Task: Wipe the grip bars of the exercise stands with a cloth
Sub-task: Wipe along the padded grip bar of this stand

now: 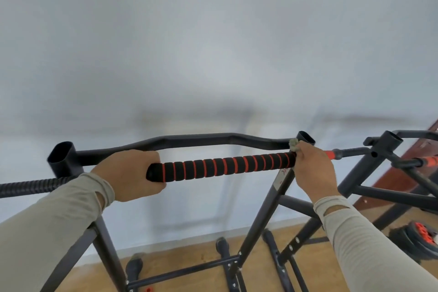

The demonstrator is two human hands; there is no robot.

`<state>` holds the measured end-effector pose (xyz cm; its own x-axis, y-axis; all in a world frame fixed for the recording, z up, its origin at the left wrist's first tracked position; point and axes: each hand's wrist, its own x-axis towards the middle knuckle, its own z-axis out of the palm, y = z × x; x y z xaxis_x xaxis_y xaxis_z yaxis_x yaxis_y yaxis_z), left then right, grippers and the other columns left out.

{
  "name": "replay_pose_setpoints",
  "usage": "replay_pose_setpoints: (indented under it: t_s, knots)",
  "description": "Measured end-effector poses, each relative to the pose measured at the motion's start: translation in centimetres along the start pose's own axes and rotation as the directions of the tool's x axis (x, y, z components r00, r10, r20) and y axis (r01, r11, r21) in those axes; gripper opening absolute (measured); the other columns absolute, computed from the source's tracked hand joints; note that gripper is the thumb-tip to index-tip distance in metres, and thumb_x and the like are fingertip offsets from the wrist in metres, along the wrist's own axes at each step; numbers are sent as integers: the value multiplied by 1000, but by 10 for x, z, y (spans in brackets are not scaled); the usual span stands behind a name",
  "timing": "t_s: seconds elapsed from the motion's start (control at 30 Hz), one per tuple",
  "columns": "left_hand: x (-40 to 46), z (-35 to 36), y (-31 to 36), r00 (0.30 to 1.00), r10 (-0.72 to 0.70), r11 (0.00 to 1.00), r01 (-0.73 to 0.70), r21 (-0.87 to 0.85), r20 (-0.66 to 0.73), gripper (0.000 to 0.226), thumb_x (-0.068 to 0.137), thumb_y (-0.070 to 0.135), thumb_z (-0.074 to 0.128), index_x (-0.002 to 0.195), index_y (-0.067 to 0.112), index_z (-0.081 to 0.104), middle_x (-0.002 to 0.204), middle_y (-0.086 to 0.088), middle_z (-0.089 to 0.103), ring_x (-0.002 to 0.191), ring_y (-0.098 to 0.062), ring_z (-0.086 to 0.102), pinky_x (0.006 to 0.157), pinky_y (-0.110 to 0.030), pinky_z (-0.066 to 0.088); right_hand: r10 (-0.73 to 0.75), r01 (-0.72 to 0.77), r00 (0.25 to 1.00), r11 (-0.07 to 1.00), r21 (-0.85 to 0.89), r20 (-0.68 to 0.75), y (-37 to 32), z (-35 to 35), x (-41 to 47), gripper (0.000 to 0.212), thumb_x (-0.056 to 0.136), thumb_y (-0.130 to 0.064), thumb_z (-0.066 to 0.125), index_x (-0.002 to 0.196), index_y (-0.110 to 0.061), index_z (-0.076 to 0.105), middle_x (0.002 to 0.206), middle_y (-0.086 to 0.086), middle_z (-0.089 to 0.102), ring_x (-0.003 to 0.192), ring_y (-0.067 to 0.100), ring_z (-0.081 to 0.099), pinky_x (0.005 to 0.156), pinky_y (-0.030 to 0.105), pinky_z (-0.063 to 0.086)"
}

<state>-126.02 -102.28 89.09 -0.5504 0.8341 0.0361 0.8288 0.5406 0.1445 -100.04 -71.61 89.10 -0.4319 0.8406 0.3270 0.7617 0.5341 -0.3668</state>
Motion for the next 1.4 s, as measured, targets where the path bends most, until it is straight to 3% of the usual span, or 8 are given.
replay_pose_setpoints:
  t_s: [0.3,0.43,0.53,0.6,0.7,1.0,1.1,1.4]
  knots:
    - [-8,25,-4,964,66,996,-79,-40,-257,36,78,59,68,105,36,59,89,15,52,79,-8,59,75,-32,54,18,21,988,968,249,-151,-36,28,-37,22,107,-25,47,113,-22,68,87,-7,67,87,22,67,78,36,55]
    - [-4,21,-3,970,86,994,-97,-41,-226,29,79,60,65,96,38,58,87,15,53,76,-6,58,74,-30,54,-236,277,950,939,205,-206,-62,40,-65,22,104,-22,55,119,-22,71,101,-8,74,92,16,71,73,25,52]
    - [-4,20,-4,972,88,993,-103,-61,-217,32,78,60,67,100,39,55,88,16,53,77,-5,58,76,-30,55,-345,383,916,903,196,-203,-86,55,-85,27,103,-22,56,124,-16,72,120,0,75,119,19,68,97,33,54]
    - [-4,18,-3,977,63,994,-80,-73,-202,39,78,59,69,105,37,49,88,18,54,77,-5,59,77,-30,55,-383,422,901,884,200,-205,-100,57,-91,24,102,-22,58,118,-15,73,114,1,77,113,21,71,96,32,53]
    - [-5,17,-2,983,11,992,-34,-125,-185,51,77,57,72,107,37,35,83,16,58,71,-6,60,73,-31,55,-481,535,835,822,192,-269,-127,61,-105,14,100,-19,64,107,-15,75,99,-1,78,93,19,74,85,32,56]
    - [-5,10,-6,990,48,998,-53,-40,-136,57,81,41,66,125,25,34,66,14,58,61,-5,59,55,-12,37,-741,753,645,577,317,-184,-200,91,-140,35,106,-28,44,115,-16,76,123,1,75,124,17,65,111,40,48]
    - [-4,13,-8,985,50,998,-57,-36,-165,59,79,55,65,120,30,32,67,12,63,58,-6,61,58,-22,48,-810,816,569,533,226,-142,-179,81,-122,30,103,-22,50,120,-14,73,127,2,73,126,19,63,113,41,47]
    - [3,15,-11,986,118,986,-102,131,-121,36,86,69,44,92,34,50,62,10,60,55,-5,58,59,-27,53,-535,536,837,844,-25,-114,-64,30,-53,17,80,-4,69,93,-15,69,86,-1,72,79,21,66,86,41,58]
